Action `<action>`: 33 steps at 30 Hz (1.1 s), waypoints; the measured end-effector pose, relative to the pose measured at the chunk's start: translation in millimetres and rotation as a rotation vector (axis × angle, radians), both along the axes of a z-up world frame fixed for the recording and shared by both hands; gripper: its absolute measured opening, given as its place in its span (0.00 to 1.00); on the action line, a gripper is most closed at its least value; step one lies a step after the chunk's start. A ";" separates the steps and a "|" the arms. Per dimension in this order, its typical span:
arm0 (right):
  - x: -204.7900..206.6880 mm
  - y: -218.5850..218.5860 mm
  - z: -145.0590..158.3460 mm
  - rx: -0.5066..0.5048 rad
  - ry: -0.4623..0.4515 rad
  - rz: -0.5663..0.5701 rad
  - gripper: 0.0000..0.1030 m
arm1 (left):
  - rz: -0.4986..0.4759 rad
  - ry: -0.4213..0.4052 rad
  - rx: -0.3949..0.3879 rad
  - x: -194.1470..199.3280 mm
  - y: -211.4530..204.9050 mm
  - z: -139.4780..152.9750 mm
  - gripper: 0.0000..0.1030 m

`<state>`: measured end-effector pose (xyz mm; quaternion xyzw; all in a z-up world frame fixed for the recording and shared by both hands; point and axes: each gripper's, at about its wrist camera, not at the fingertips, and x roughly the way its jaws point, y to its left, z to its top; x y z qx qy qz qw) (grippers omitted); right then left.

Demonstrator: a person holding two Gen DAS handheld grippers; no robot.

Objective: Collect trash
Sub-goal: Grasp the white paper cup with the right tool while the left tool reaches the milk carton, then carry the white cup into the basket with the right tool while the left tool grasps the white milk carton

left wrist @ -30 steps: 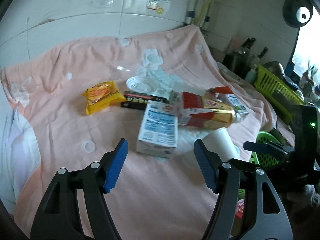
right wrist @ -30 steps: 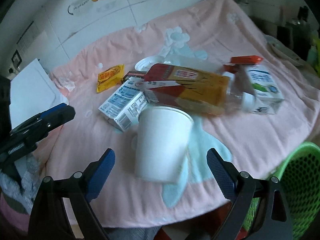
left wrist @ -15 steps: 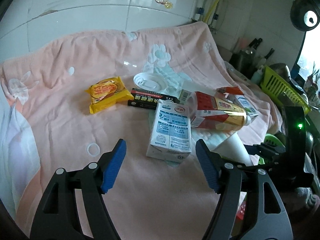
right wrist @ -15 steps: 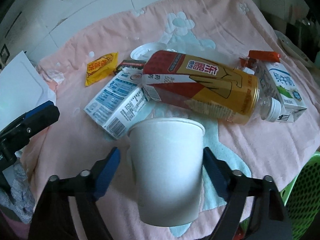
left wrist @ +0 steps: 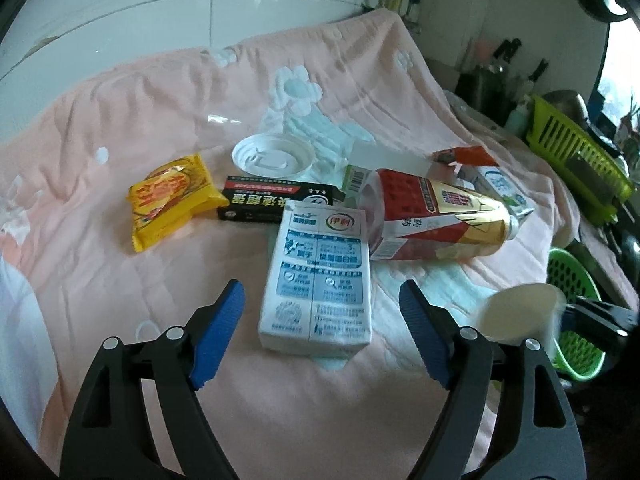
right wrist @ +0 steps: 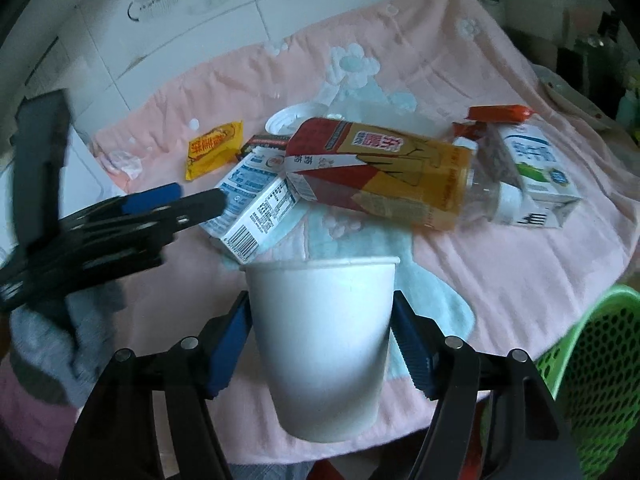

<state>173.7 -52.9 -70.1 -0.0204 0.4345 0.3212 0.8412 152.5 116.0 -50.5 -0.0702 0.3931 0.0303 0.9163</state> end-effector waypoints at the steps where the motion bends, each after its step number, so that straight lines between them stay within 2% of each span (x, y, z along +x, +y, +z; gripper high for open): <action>1: -3.2 -5.4 2.5 0.005 -0.006 -0.006 0.64 | -0.004 0.008 0.013 4.4 -1.2 -1.9 0.78; 8: -19.8 -39.9 12.6 0.015 -0.033 -0.052 0.64 | -0.017 0.062 0.060 29.9 -4.0 -14.2 0.79; 19: -32.4 -100.1 11.1 0.016 -0.039 -0.174 0.64 | -0.019 0.124 0.068 57.1 -1.6 -33.3 0.79; 27: -35.4 -136.5 3.2 0.015 -0.024 -0.254 0.64 | -0.022 0.136 0.045 62.5 0.0 -38.7 0.66; 33: -38.3 -152.4 -0.1 0.018 -0.018 -0.293 0.64 | -0.007 0.123 0.046 59.6 -1.2 -37.8 0.65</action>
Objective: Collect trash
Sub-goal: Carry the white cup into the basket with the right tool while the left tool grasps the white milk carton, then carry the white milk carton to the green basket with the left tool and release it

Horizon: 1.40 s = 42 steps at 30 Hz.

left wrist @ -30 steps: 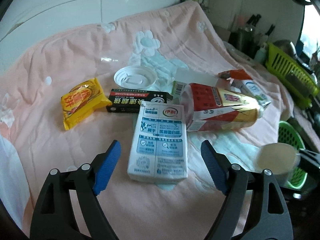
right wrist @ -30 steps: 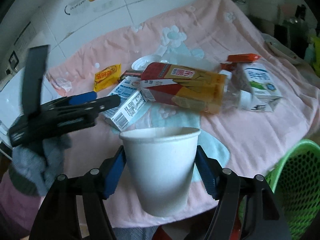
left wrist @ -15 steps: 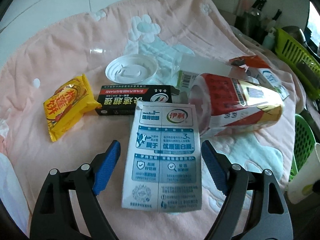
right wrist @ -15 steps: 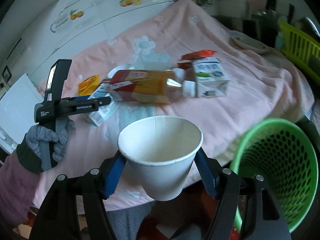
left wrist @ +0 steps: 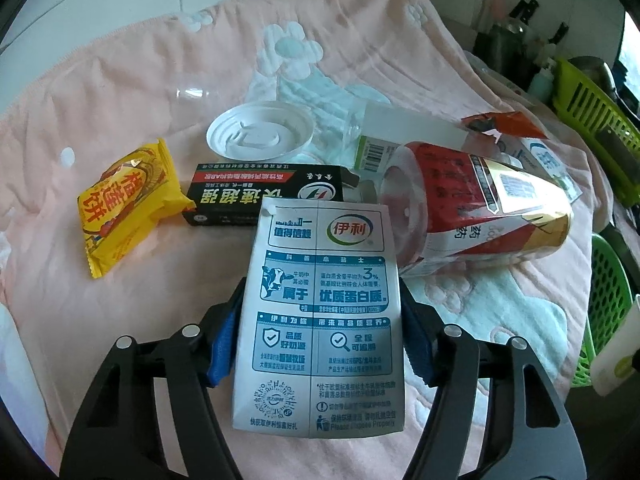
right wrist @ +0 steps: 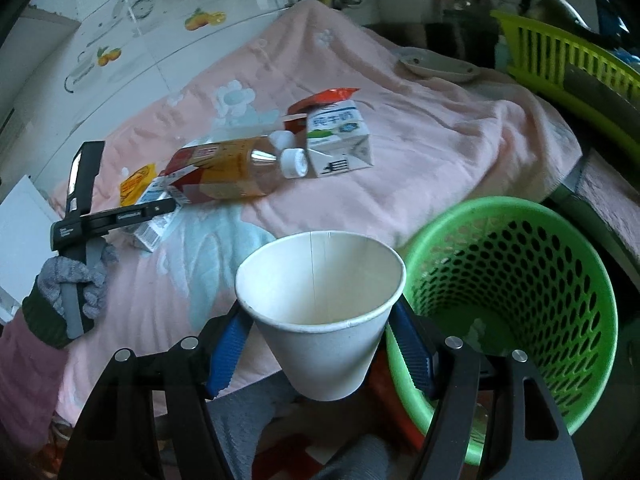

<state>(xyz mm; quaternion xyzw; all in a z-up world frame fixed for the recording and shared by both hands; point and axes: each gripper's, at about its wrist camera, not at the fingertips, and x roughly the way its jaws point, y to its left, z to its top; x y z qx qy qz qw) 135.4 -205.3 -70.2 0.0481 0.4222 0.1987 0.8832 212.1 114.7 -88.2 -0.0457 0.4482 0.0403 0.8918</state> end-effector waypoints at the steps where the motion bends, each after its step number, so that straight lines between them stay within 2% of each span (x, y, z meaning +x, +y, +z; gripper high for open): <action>1: -0.2 -3.2 -1.1 0.002 0.002 -0.009 0.64 | 0.005 -0.003 -0.004 -1.8 0.0 0.9 0.65; 13: 2.6 -38.7 -10.6 -0.002 0.014 -0.107 0.64 | 0.025 -0.068 0.020 -34.4 2.1 29.6 0.64; 26: 12.5 -96.5 -30.9 -0.037 0.050 -0.268 0.65 | 0.017 -0.180 -0.016 -73.4 4.2 69.8 0.64; 35: 20.2 -115.5 -50.1 -0.033 0.091 -0.316 0.66 | -0.099 -0.238 -0.049 -77.3 -41.9 95.3 0.64; 38: 21.3 -120.7 -53.0 -0.020 0.101 -0.322 0.71 | -0.139 -0.245 -0.056 -74.2 -60.2 99.3 0.64; 42: 20.0 -124.0 -52.4 -0.010 0.097 -0.321 0.72 | -0.202 -0.241 -0.066 -68.2 -90.2 99.8 0.64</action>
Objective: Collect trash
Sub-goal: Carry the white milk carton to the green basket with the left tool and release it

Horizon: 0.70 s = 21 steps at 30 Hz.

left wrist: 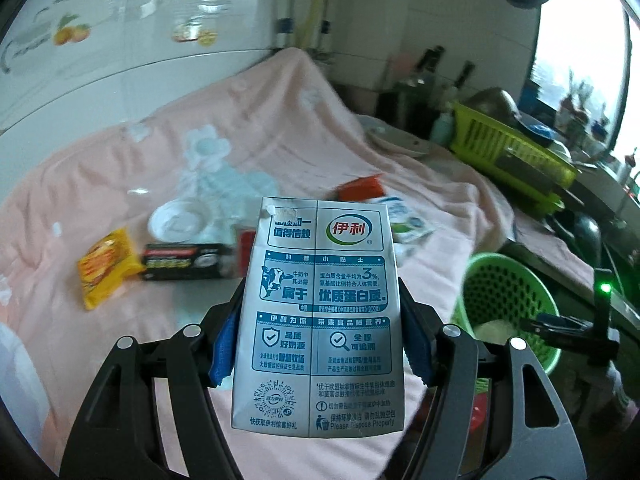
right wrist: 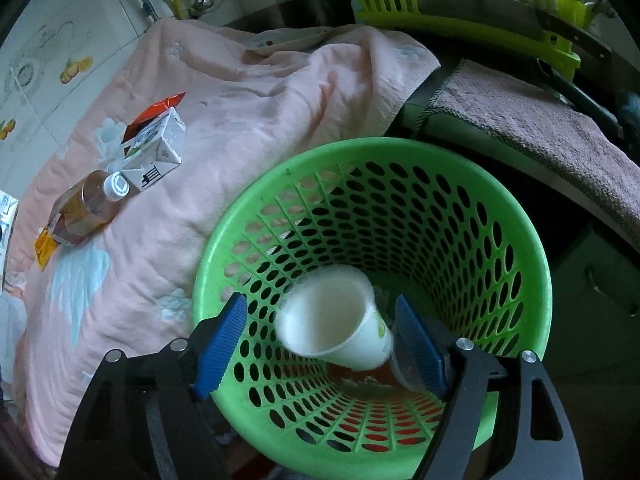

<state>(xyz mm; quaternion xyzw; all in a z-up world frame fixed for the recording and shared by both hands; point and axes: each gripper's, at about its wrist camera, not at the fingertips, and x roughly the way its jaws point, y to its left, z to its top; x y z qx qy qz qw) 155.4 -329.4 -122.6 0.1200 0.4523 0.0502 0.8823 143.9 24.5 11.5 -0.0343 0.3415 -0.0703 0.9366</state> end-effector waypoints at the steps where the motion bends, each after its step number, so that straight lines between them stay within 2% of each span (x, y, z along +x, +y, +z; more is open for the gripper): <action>1: -1.0 -0.7 0.7 0.002 -0.003 -0.001 0.72 | -0.017 0.001 0.000 1.3 -7.7 -0.1 0.64; 21: -41.1 -30.0 24.3 -0.010 -0.064 -0.028 0.73 | -0.287 0.074 0.001 18.1 -149.1 -33.8 0.64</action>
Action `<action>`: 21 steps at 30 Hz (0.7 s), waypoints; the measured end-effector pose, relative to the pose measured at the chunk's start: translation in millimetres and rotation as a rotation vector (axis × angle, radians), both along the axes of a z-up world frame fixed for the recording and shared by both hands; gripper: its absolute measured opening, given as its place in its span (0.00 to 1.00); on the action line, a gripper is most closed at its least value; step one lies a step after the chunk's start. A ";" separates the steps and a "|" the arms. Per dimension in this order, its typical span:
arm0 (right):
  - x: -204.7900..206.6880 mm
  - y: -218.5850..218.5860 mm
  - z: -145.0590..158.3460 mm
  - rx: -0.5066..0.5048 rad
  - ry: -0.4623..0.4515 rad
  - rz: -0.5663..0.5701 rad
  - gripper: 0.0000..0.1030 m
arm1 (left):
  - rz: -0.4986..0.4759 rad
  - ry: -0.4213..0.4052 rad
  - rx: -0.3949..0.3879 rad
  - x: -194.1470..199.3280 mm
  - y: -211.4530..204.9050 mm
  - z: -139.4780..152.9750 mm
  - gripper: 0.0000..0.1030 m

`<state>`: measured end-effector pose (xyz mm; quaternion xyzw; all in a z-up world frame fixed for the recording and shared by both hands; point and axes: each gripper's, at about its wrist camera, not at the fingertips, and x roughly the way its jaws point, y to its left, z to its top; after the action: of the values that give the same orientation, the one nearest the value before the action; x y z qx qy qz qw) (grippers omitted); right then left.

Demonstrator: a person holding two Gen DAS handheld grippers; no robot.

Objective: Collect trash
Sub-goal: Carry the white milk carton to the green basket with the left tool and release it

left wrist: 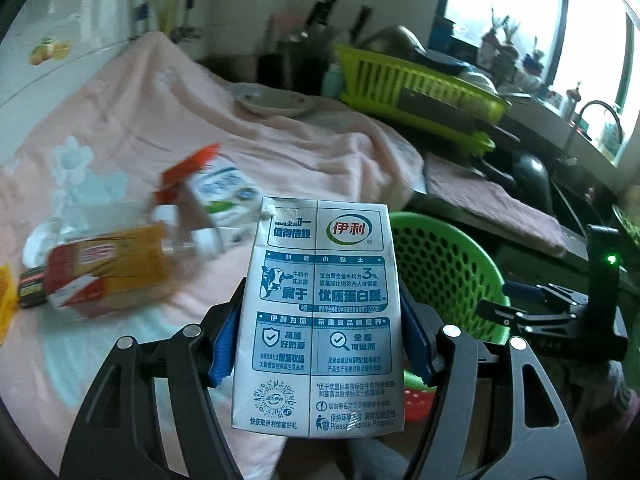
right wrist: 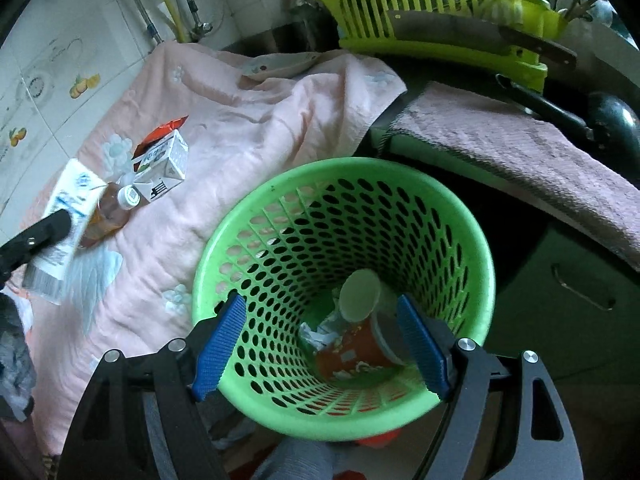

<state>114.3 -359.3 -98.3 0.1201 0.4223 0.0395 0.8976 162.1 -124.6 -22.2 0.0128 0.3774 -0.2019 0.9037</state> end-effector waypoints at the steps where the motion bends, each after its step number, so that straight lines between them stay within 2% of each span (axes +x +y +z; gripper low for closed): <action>1: -1.6 -1.6 0.3 -0.001 -0.001 -0.002 0.73 | -0.014 0.004 0.000 1.8 -8.7 -3.3 0.64; 10: -16.7 -24.1 -0.5 0.002 -0.008 -0.032 0.73 | -0.105 0.040 0.038 15.8 -76.1 -39.0 0.65; 17: -22.1 -39.7 -7.9 0.018 0.002 -0.058 0.73 | -0.139 0.091 0.077 27.1 -103.7 -64.4 0.66; 19: -22.6 -42.3 -10.7 0.025 0.005 -0.061 0.73 | -0.154 0.090 0.090 26.5 -109.5 -68.6 0.68; 21: -22.1 -44.1 -12.6 0.028 0.008 -0.063 0.73 | -0.163 0.088 0.099 25.0 -113.2 -71.1 0.74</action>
<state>92.2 -403.5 -110.9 0.1459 0.4214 0.0167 0.8949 187.0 -237.8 -93.4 0.0793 0.4239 -0.2561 0.8651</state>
